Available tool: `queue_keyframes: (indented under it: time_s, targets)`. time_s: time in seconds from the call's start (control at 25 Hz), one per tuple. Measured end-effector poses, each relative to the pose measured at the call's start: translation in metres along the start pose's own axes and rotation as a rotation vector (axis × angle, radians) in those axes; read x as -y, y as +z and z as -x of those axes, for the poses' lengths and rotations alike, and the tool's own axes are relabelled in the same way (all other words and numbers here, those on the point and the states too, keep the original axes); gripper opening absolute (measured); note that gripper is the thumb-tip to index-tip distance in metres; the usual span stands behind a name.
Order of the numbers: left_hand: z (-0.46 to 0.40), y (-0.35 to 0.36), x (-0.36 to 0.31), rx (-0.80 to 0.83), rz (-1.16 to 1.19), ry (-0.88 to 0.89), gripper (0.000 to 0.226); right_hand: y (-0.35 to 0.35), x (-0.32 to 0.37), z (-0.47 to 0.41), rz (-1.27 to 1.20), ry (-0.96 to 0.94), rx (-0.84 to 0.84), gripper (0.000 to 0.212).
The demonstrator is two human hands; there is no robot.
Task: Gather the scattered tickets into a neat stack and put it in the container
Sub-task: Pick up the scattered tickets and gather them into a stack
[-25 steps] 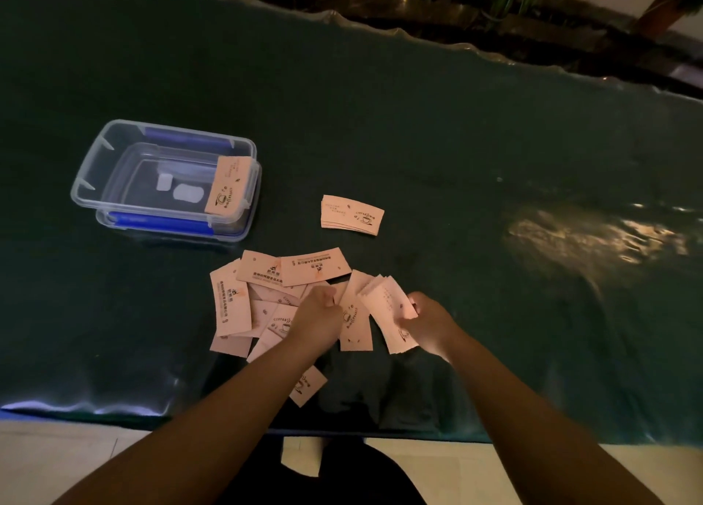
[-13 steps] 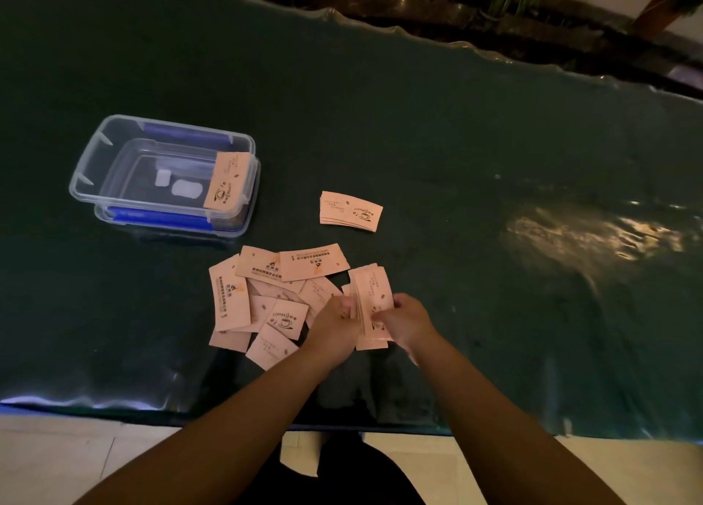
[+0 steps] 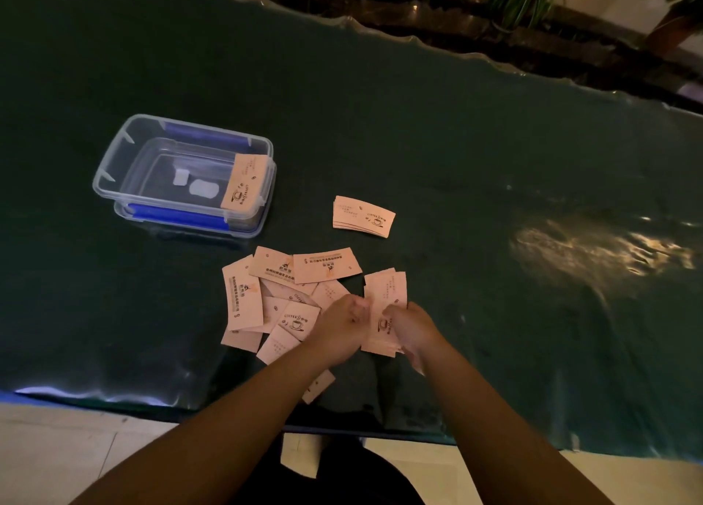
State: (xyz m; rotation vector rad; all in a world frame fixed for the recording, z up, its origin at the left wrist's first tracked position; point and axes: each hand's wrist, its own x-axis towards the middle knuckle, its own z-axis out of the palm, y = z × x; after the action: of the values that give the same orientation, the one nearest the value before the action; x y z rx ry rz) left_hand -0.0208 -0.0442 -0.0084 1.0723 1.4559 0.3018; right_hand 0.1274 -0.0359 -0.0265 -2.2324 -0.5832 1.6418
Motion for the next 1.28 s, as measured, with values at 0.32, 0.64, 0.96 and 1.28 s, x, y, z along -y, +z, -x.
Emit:
queue_keyframes:
  time_s: [0.32, 0.64, 0.96, 1.28]
  targets:
    - [-0.06, -0.09, -0.005, -0.231, -0.87, 0.103, 0.073, 0.013, 0.003, 0.005, -0.258, 0.124, 0.045, 0.02]
    - [-0.093, -0.099, -0.016, -0.182, -1.178, 0.123, 0.082, 0.017, 0.003, -0.003, -0.283, 0.113, 0.025, 0.011]
    - [-0.113, -0.111, -0.035, -0.117, -1.364, 0.31, 0.078, 0.018, -0.007, -0.006, -0.275, 0.085, 0.006, 0.011]
    - [-0.109, -0.109, -0.029, -0.248, -1.27, 0.426, 0.084, 0.016, -0.009, 0.0, -0.281, 0.076, 0.013, 0.022]
